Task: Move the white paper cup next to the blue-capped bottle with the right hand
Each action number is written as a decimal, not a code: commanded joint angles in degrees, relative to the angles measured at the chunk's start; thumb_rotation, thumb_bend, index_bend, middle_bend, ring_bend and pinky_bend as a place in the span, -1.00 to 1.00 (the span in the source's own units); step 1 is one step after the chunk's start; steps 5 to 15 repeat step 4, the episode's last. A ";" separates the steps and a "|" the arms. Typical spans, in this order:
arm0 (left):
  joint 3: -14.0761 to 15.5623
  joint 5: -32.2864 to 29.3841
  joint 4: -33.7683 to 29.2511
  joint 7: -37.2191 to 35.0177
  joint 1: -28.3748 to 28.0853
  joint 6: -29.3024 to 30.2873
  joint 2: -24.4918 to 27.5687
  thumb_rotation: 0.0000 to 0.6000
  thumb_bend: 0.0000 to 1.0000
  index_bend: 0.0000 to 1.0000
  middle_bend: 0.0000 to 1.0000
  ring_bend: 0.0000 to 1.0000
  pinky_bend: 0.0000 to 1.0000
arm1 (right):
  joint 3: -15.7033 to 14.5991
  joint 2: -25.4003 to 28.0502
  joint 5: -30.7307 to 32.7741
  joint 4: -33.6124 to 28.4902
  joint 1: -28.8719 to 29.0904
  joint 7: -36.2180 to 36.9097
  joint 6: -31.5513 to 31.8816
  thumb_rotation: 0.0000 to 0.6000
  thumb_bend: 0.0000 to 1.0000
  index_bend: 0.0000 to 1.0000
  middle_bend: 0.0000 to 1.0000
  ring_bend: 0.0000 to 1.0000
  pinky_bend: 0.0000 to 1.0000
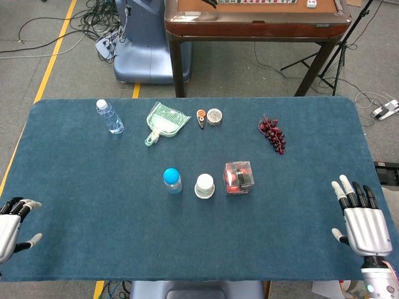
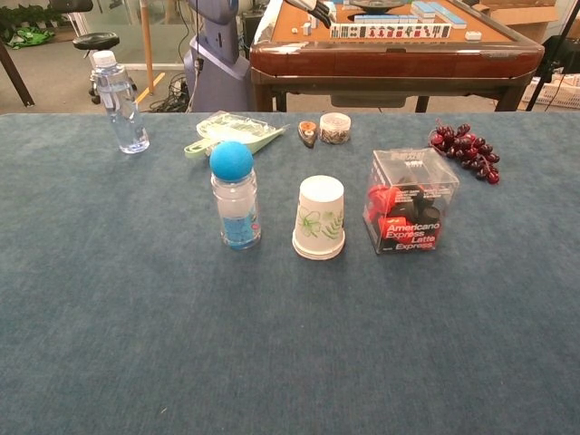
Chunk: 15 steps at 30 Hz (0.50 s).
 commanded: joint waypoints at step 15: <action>0.24 -0.51 -0.03 1.43 -0.61 -1.92 -0.33 1.00 -0.88 -0.39 -0.40 -0.61 -0.23 | 0.82 2.34 -2.10 1.67 -2.25 3.77 1.58 1.00 -1.00 -0.82 -0.96 -1.00 -0.86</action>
